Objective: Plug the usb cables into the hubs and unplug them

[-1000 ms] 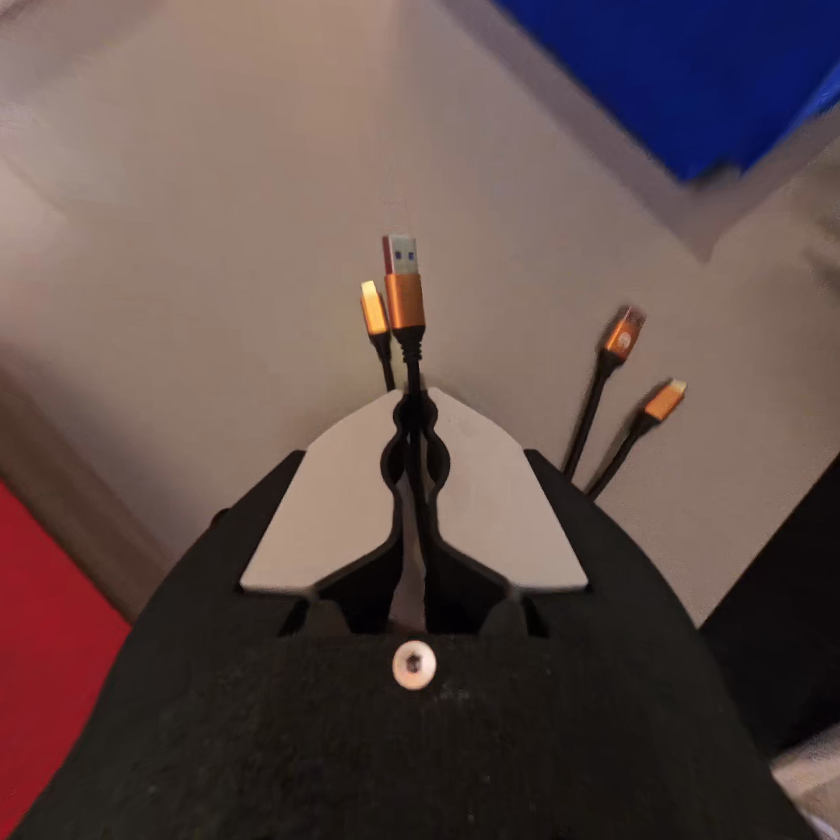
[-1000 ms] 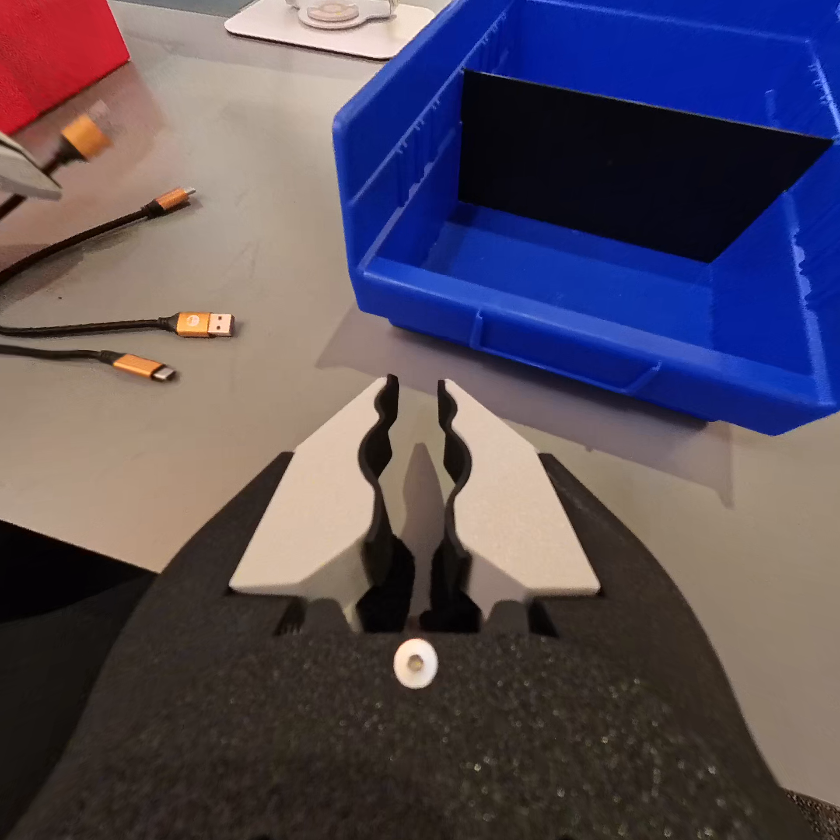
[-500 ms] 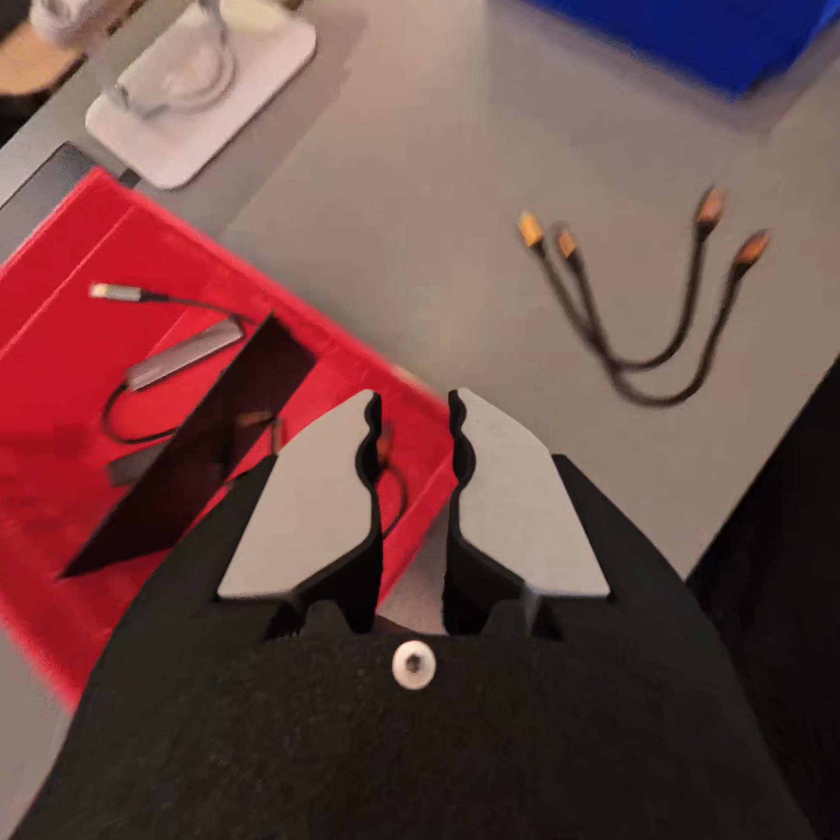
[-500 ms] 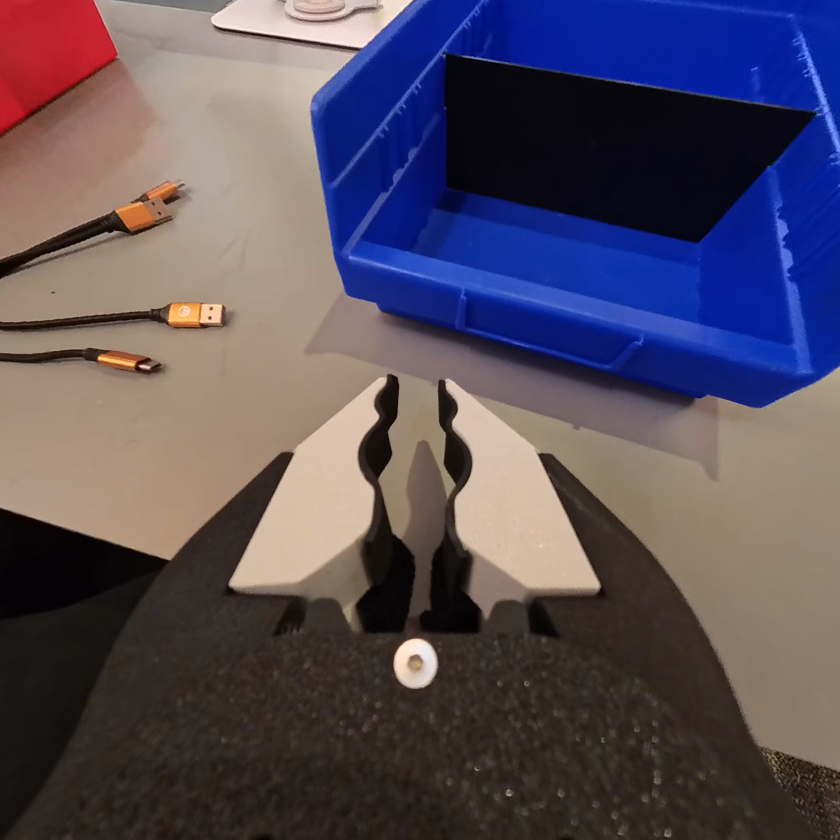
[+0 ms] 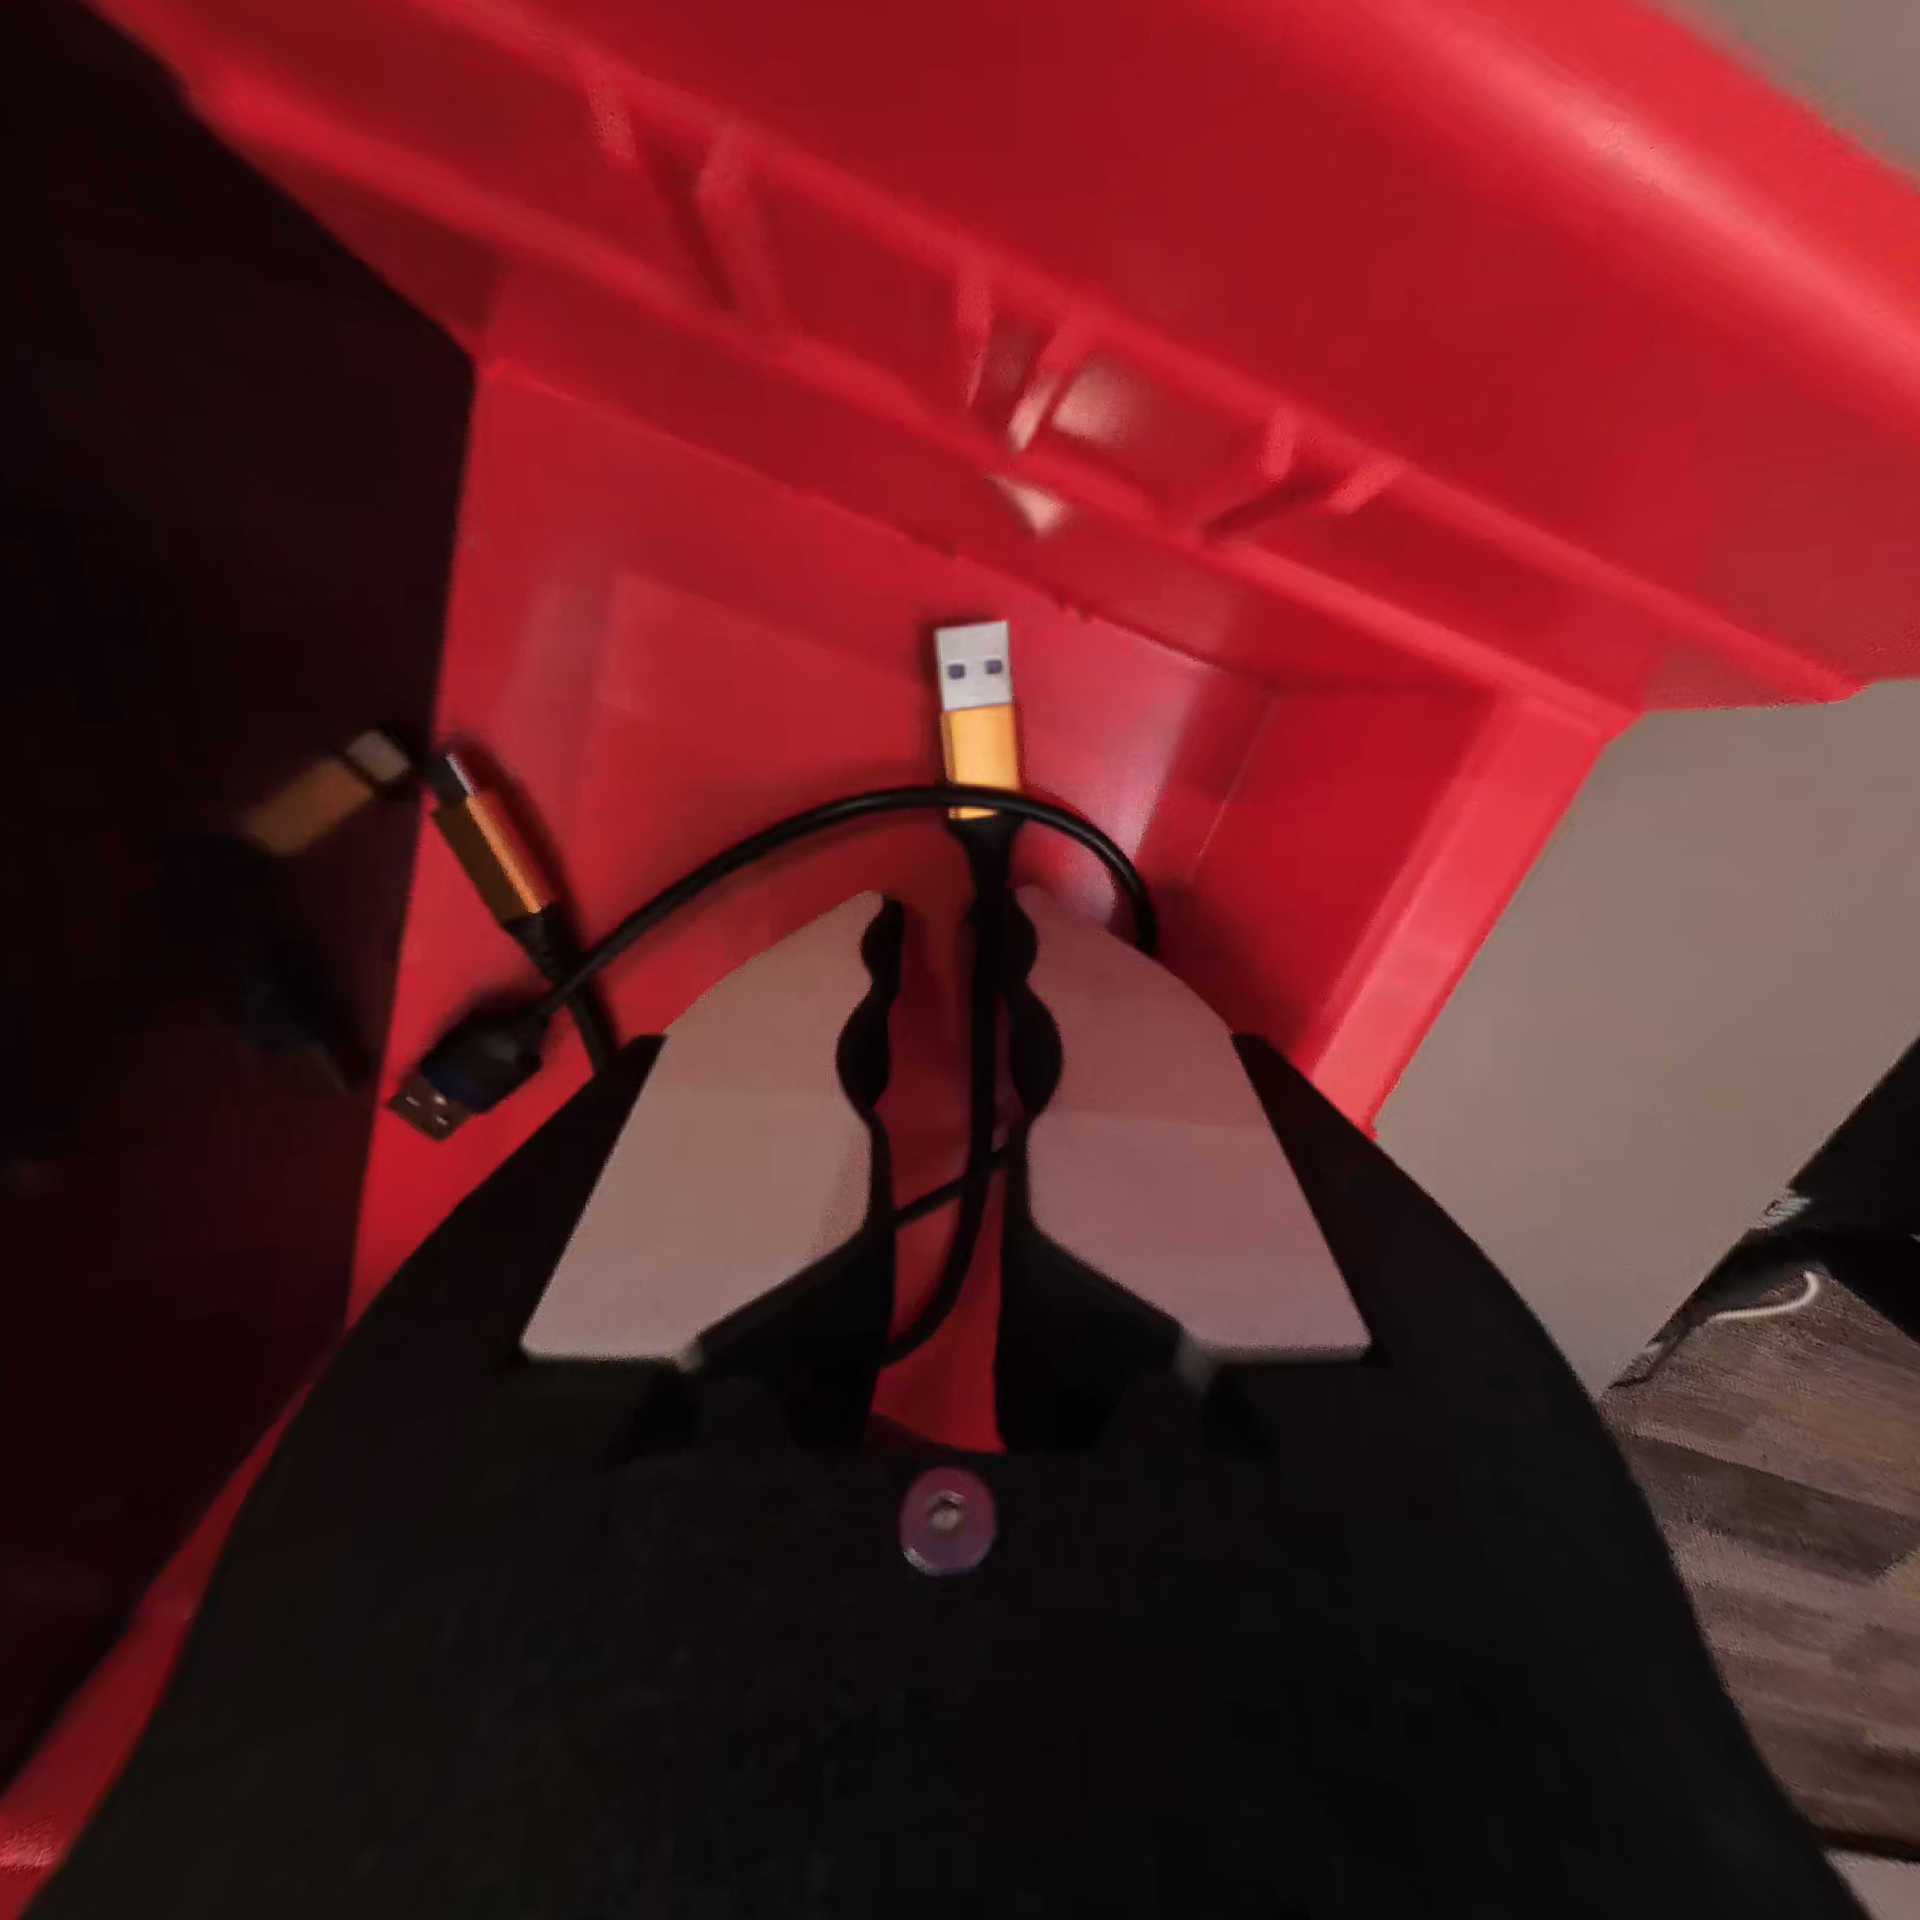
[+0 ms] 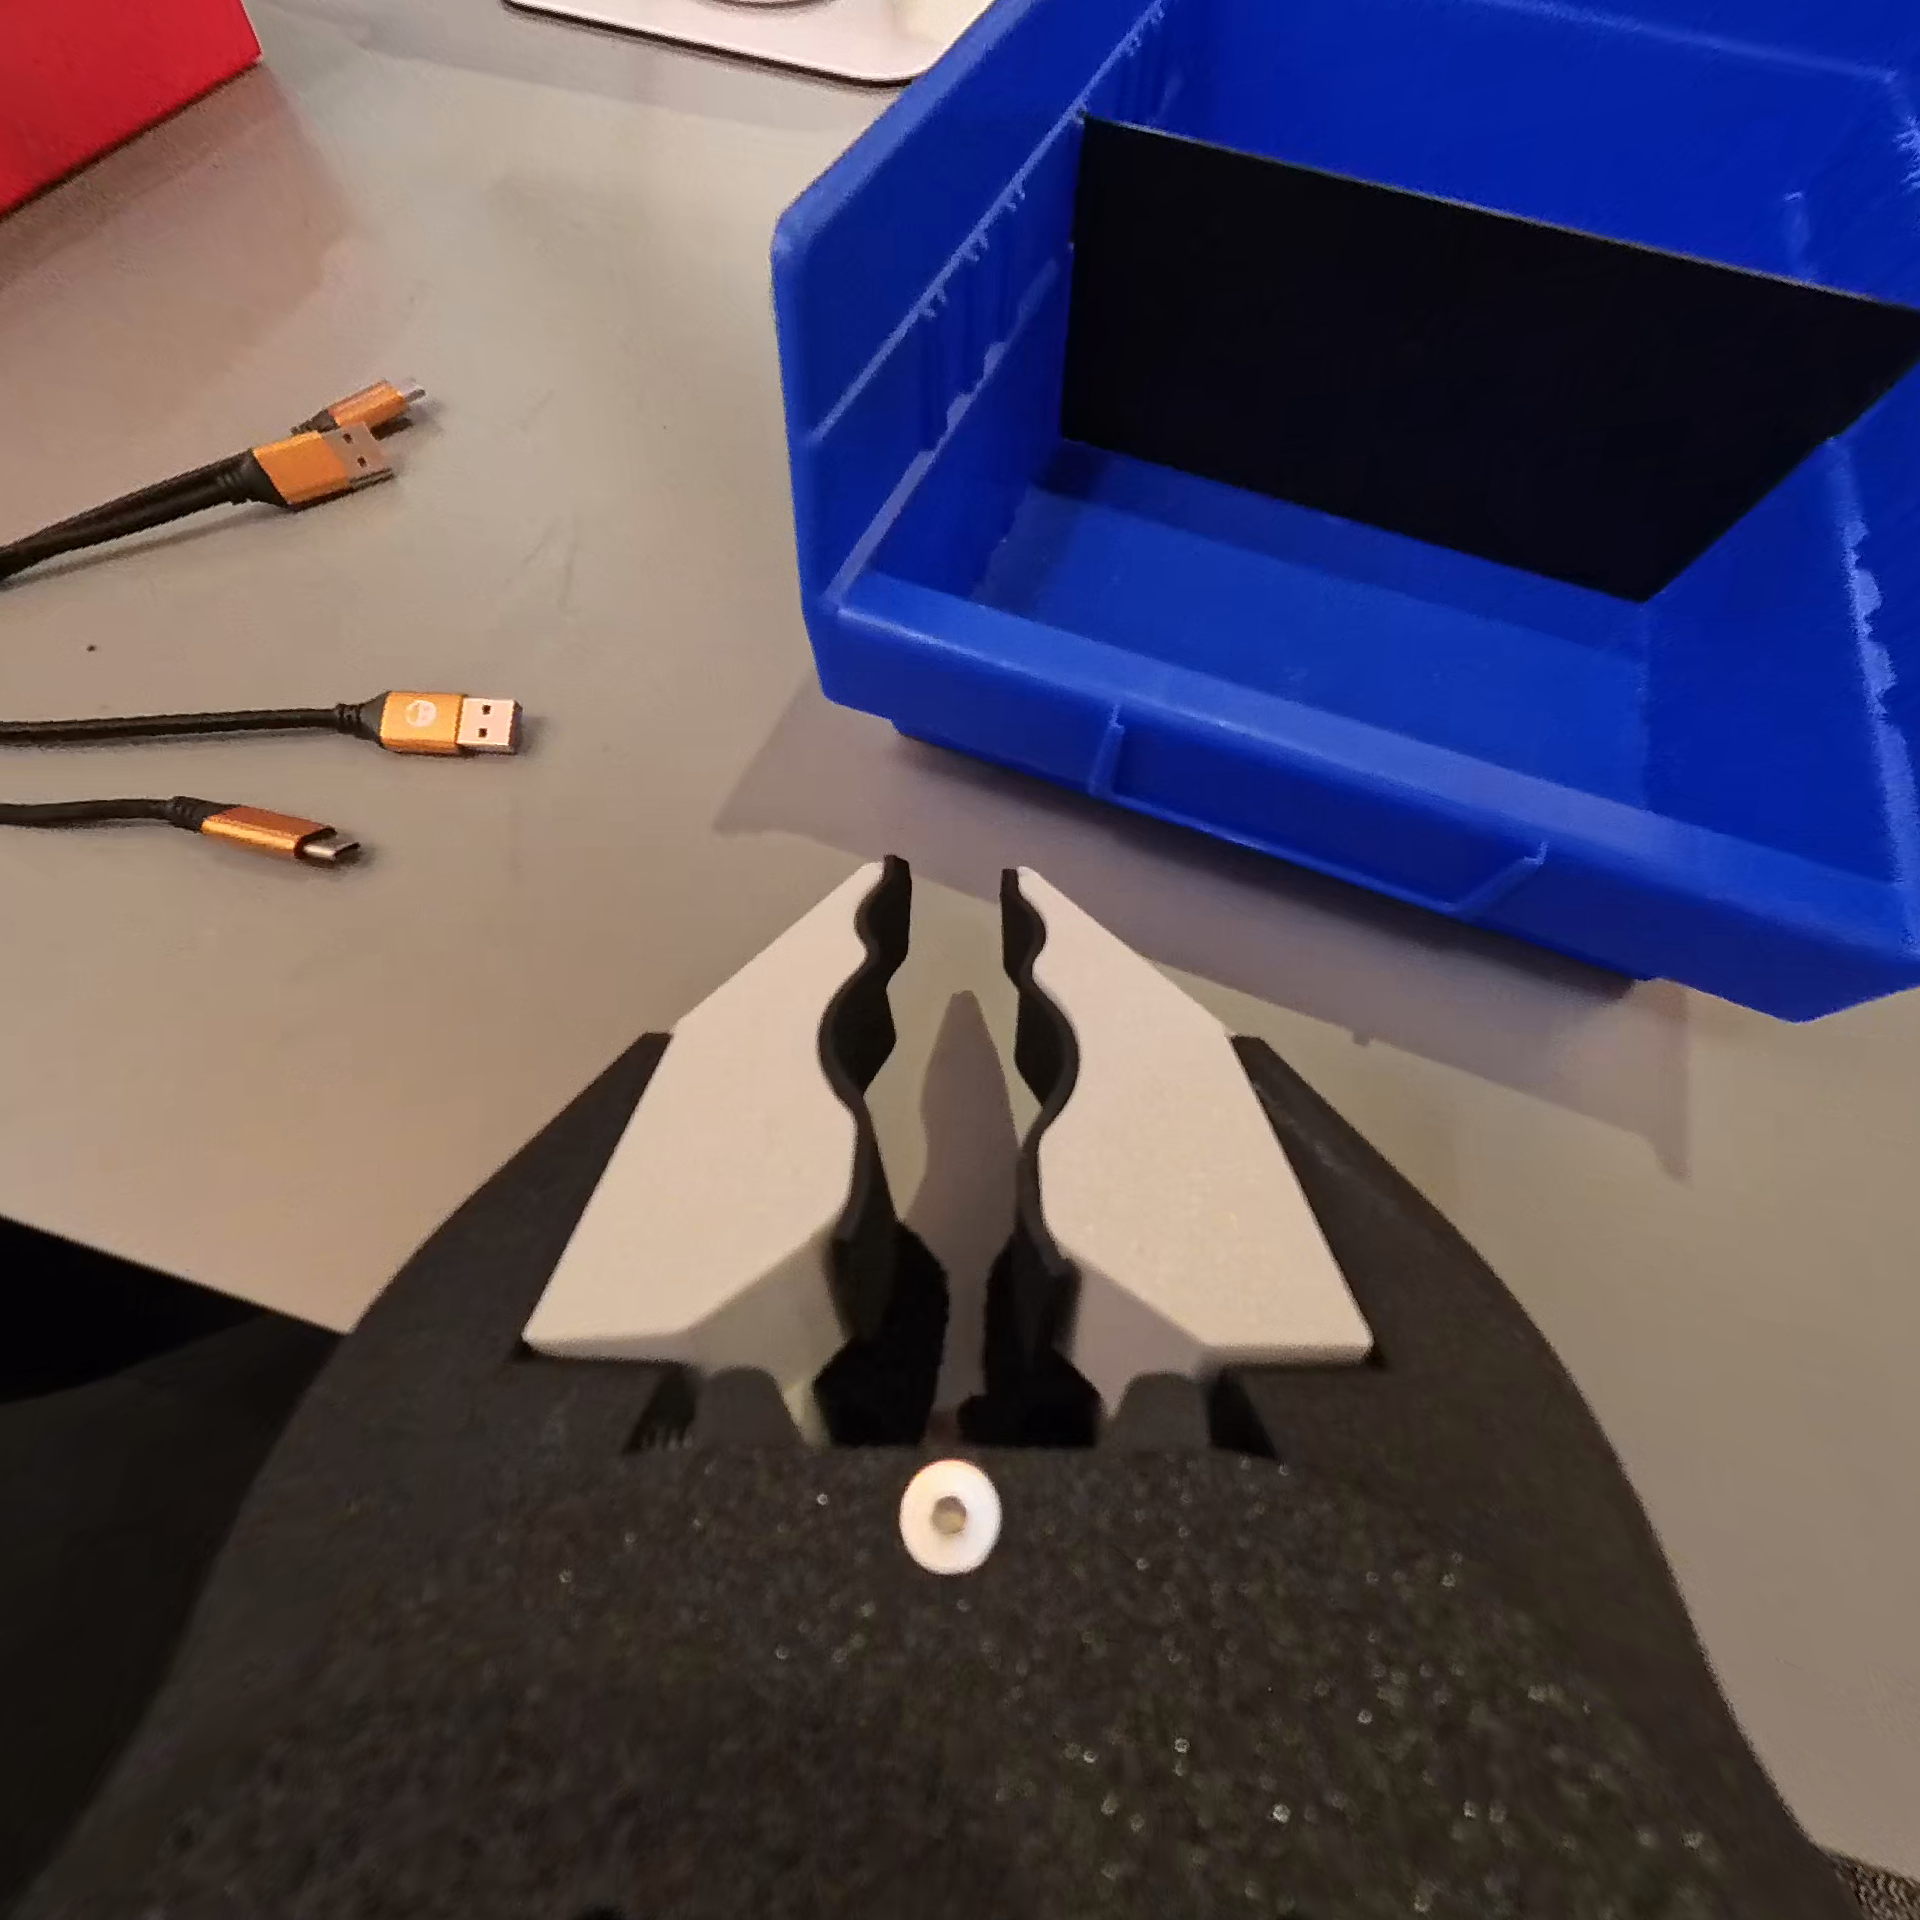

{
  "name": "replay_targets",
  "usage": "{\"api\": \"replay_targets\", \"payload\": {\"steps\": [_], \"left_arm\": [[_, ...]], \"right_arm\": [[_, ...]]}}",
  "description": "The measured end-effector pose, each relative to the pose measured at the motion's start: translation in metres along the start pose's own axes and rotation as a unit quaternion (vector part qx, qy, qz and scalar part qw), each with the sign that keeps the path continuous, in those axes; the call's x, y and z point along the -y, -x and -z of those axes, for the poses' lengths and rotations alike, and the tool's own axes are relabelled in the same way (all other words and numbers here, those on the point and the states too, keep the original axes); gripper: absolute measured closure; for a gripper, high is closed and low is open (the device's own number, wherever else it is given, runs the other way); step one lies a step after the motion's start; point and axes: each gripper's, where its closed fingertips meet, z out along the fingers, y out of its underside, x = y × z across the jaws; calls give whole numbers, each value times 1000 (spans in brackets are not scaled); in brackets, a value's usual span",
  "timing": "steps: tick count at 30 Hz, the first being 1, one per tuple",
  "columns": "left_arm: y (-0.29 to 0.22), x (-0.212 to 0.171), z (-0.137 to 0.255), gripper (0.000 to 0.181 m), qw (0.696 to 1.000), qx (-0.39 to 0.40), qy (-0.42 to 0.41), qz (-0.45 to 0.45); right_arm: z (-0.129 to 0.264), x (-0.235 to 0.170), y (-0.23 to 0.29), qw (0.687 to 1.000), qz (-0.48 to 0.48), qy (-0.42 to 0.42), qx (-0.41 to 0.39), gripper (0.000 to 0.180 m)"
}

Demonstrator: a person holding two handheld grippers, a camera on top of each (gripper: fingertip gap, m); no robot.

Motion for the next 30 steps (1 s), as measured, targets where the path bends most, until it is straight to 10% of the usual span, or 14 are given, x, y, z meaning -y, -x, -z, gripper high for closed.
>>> {"api": "replay_targets", "payload": {"steps": [9, 18, 30], "left_arm": [[6, -3, 7, 178, 997, 50, 2, -55], [19, -9, 113, 181, 969, 231, -1, -90], [9, 29, 12, 151, 997, 70, -27, -21]], "right_arm": [[-3, -1, 2, 1000, 2, 4, 4, 163], [-2, 0, 3, 1000, 1, 3, 7, 163], [-4, 3, 13, 1000, 10, 0, 20, 163]]}}
